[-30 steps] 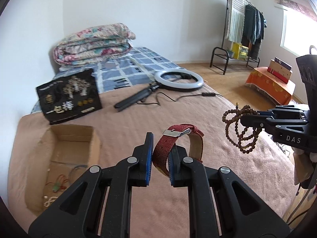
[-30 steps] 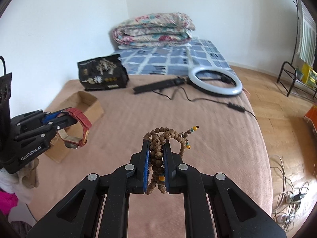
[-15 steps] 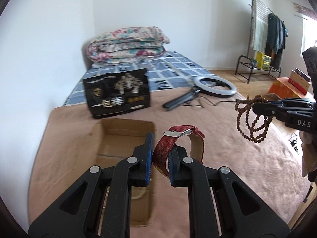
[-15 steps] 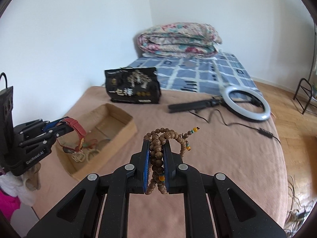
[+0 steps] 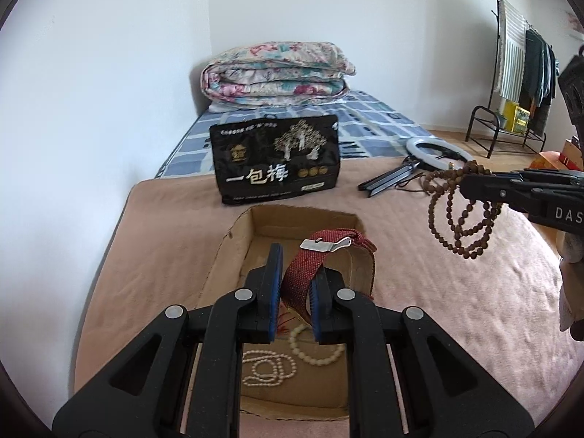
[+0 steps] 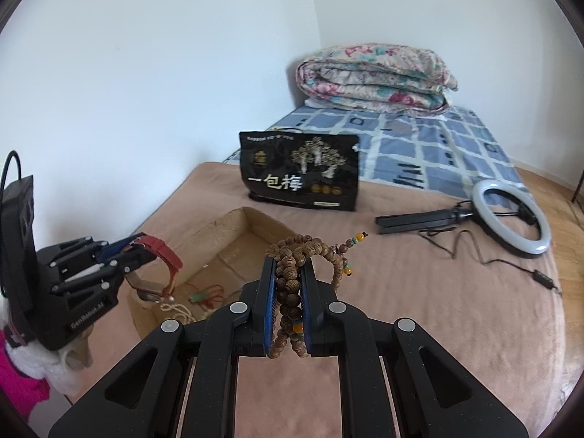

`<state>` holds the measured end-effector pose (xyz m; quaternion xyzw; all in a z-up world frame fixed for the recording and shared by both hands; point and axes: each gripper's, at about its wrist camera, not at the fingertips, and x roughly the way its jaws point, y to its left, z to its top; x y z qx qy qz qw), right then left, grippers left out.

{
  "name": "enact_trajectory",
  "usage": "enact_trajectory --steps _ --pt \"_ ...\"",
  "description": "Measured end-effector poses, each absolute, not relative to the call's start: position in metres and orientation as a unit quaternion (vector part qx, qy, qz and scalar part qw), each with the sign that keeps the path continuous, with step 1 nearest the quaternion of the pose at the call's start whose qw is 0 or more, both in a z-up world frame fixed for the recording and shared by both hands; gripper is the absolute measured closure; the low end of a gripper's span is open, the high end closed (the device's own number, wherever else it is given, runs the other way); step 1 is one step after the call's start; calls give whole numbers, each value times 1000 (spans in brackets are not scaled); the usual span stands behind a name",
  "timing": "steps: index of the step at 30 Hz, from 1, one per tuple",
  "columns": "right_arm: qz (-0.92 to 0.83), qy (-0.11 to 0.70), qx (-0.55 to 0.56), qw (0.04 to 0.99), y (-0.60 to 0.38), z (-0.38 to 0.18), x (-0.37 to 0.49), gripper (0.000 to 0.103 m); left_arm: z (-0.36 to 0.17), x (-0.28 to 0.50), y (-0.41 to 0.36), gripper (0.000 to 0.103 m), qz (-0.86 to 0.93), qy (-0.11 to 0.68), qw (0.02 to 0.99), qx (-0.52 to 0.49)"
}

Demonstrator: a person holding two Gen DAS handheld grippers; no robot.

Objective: Organize jewelry
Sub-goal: 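Carry the watch and bead mala over the cardboard box with both tools, then open both tools to drop the watch and mala into the box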

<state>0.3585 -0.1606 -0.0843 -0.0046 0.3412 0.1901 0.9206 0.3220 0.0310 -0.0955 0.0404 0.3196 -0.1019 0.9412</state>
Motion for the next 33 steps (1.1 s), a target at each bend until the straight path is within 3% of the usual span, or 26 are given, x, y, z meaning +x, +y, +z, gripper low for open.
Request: enact_trajectory --steps 29,31,33 --pt "225 369 4 902 -89 -117 416 92 -130 336 66 91 -84 343 935 12" --pt "224 371 4 902 -88 -118 419 91 -131 336 67 87 -84 345 935 12" --pt "221 372 3 901 -87 -119 420 91 -132 337 68 72 -81 345 935 9"
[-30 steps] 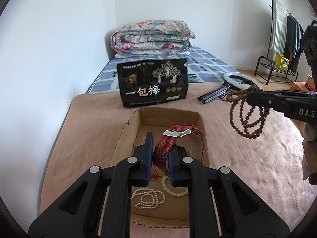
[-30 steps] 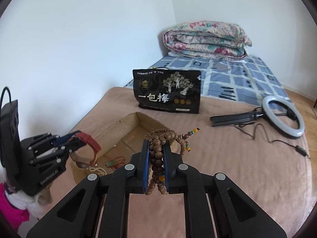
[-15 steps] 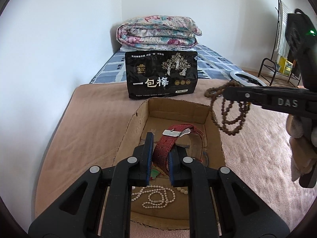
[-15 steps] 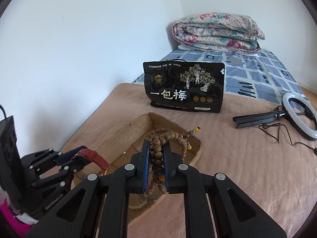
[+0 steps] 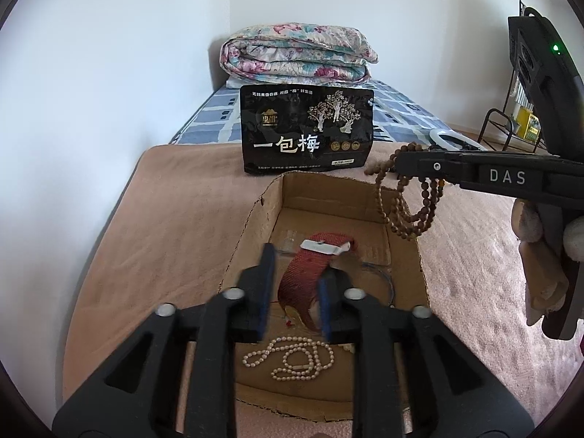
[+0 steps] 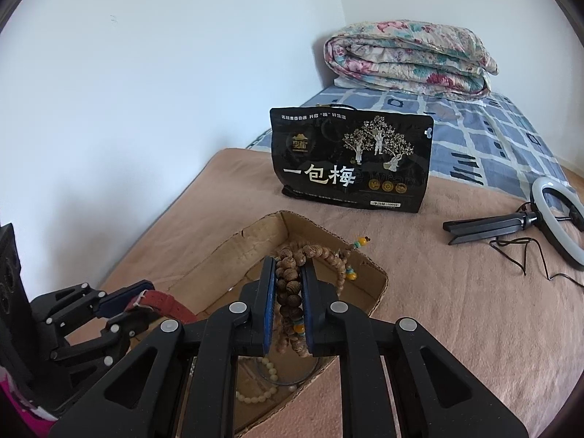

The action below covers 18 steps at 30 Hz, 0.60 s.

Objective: Organize jewelry
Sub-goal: 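Open both tools to drop the watch and mala into the box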

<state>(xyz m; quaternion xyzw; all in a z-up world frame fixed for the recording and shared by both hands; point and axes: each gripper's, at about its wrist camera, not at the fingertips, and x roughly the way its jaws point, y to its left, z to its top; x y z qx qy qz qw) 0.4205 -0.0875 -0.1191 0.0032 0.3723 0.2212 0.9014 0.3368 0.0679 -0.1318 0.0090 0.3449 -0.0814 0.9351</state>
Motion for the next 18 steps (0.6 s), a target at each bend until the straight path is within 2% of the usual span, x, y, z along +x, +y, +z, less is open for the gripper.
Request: enact_trajectory --steps 1,2,4,5,6,18 --pt "220 373 3 901 -88 -119 421 90 -132 337 69 68 -79 343 936 9" --pt "217 374 1 901 -88 -120 422 85 -132 336 69 61 -75 341 937 9" --pt "210 372 -2 904 -89 -119 422 64 -132 335 70 50 -75 337 939 6" --pt "207 368 -2 907 -90 -118 421 44 -131 334 71 41 -75 333 940 3" --pt "204 362 -1 910 -91 -117 420 35 -130 333 71 32 -74 328 942 3" --pt "191 354 4 916 -99 -107 416 30 -118 321 64 29 -74 316 946 12"
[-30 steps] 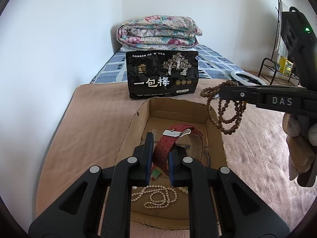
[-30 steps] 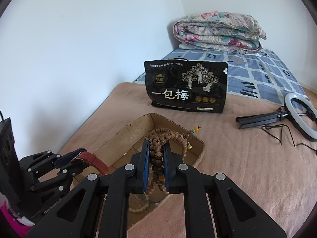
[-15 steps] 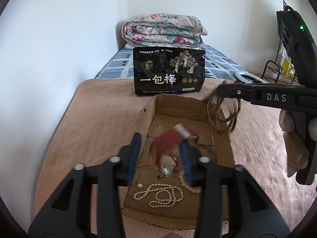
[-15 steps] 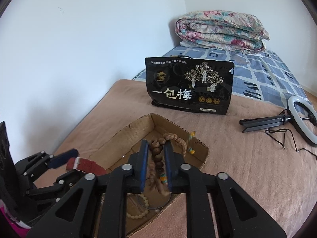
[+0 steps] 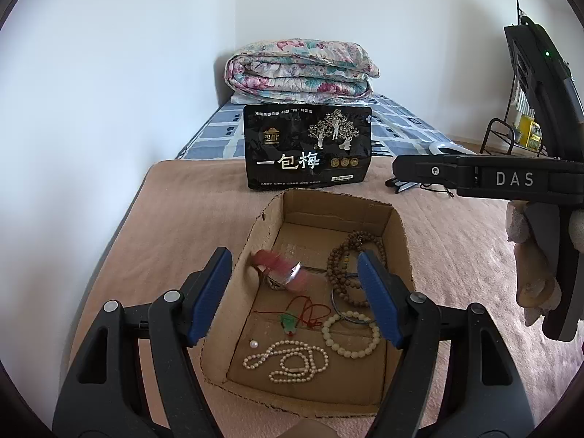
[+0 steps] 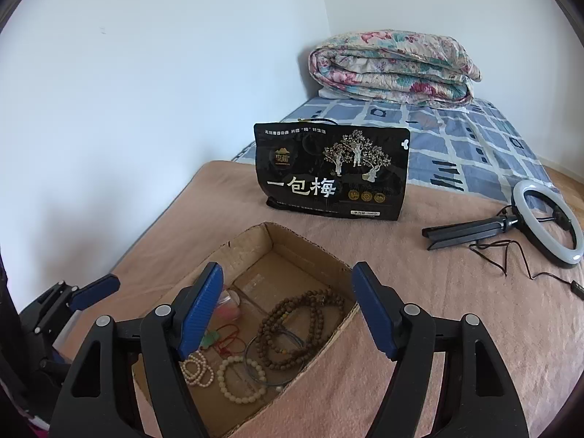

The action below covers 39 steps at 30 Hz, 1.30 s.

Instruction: Organize jewelry

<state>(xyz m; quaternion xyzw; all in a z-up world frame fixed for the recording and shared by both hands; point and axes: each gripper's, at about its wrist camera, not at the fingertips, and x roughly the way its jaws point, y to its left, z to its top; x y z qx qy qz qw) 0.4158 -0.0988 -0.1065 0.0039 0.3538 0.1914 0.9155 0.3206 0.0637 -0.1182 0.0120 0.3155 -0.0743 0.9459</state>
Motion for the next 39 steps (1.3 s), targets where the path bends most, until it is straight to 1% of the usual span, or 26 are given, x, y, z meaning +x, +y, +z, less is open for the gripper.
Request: enact_trajectory --steps 8,19,20,23,25,26,27,29,35,37,39 --pt "191 343 4 920 -105 -90 397 30 -99 300 56 29 -72 298 951 28" --pt "191 315 -20 929 -111 -56 351 30 -57 256 49 29 -65 264 962 34" --pt "191 312 -23 931 -112 -53 345 30 -53 251 48 29 -64 260 963 34" --pt "188 301 -22 935 -118 -42 328 24 -42 235 46 29 -61 253 965 38" --pt "186 297 -17 936 -123 -37 317 23 -34 224 46 29 -57 247 966 40" --pt "186 296 -14 937 -126 -34 311 23 -31 220 46 28 -57 247 967 38" --pt "185 295 -12 937 -128 -32 307 23 -27 214 47 24 -56 247 967 34" --pt "181 294 -7 938 -134 -29 295 23 -20 203 48 19 -54 243 968 28" --pt "167 294 0 941 -149 -23 262 21 -5 168 48 17 -44 236 970 24" --pt "161 292 -5 943 -152 -22 253 21 0 157 46 14 -37 236 971 27" --pt "153 287 -14 946 -155 -21 240 21 3 145 45 6 -32 230 972 29"
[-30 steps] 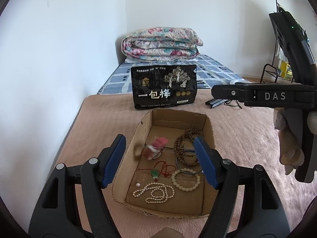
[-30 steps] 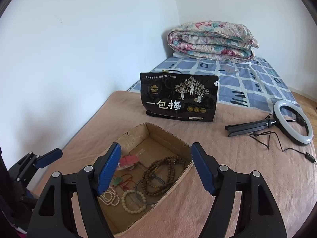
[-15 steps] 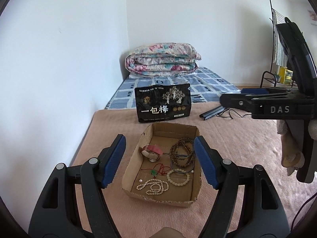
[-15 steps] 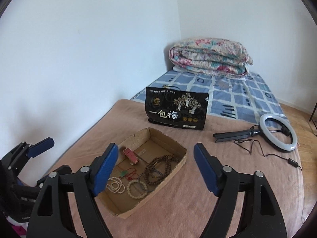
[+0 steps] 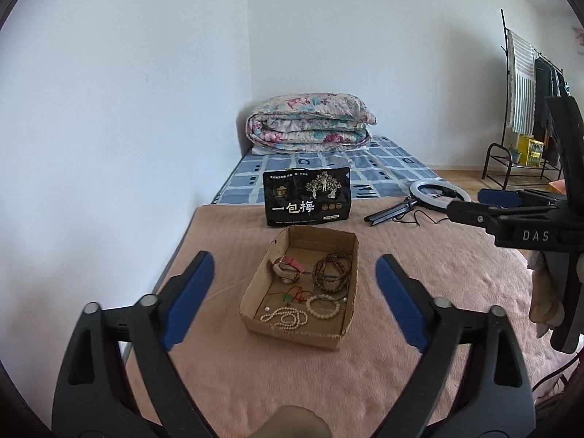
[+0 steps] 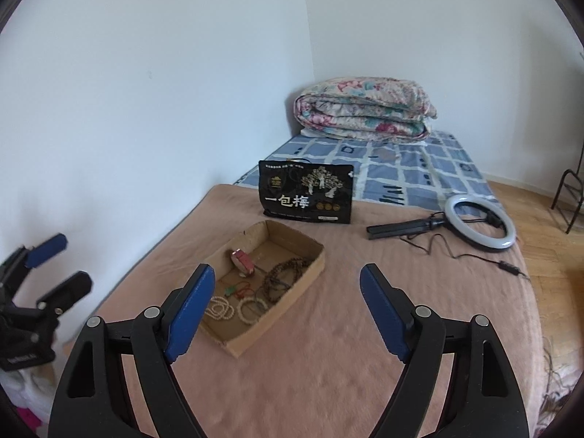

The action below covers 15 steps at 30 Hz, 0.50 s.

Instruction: Organize jewelry

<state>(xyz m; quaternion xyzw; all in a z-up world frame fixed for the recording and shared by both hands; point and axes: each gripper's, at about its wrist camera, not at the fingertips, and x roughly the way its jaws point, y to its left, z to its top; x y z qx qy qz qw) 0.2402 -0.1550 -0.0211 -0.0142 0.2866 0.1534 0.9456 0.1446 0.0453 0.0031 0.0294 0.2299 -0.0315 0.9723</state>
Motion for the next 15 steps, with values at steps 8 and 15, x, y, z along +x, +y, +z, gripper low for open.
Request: enact_trajectory --steps 8,15 --pt "132 269 -36 953 -168 -22 208 18 10 106 41 1 -13 216 975 43" --pt "123 269 -31 955 -177 -25 201 18 9 91 38 0 6 215 975 50"
